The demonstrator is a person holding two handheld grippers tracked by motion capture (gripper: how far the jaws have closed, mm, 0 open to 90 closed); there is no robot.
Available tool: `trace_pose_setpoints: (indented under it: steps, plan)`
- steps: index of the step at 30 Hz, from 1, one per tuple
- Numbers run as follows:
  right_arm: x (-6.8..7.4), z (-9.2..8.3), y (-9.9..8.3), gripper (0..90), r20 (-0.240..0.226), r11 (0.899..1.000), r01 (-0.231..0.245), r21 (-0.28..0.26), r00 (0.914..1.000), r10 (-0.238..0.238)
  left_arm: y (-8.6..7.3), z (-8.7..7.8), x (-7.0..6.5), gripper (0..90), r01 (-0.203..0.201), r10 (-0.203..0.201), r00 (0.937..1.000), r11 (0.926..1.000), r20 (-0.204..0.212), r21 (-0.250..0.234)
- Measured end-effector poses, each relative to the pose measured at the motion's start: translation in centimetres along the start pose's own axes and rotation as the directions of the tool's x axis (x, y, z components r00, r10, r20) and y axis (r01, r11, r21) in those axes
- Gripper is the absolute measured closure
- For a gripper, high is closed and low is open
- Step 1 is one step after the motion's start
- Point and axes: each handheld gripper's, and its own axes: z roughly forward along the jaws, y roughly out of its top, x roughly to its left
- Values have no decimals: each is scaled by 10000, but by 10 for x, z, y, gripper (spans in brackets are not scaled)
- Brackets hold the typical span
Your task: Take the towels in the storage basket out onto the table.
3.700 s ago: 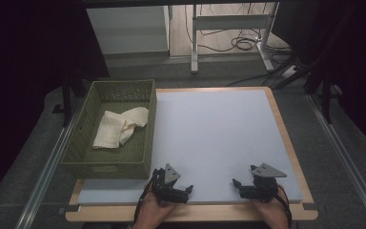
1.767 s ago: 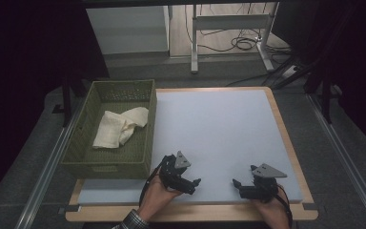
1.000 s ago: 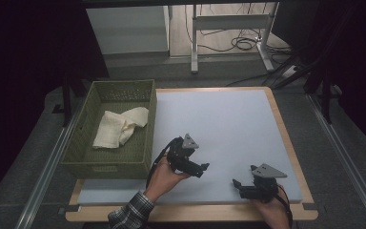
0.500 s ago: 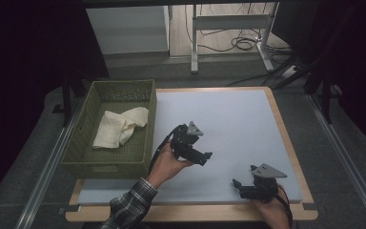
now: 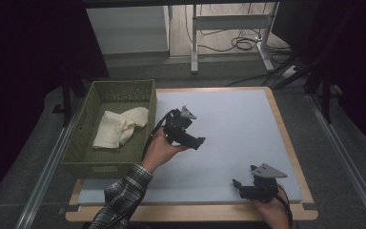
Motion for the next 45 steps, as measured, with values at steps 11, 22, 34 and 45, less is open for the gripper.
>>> trace_pose_setpoints:
  steps: [11,22,34,45]
  plan:
    - [0,0,0,106,-4,10000,-13,-4,10000,13,-3,-25,45,40,703,-697,9953,9975,-672,75]
    - [0,0,0,106,-6,10000,-15,-5,10000,15,-16,-52,93,39,1519,-1500,9788,9884,-1398,34]
    - [0,0,0,106,-8,10000,-20,-5,10000,20,-42,-72,142,37,2196,-2113,9526,9755,-2187,138]
    - [0,0,0,106,-6,10000,-17,-12,10000,17,-75,-76,174,17,3138,-2990,9224,9492,-2444,232]
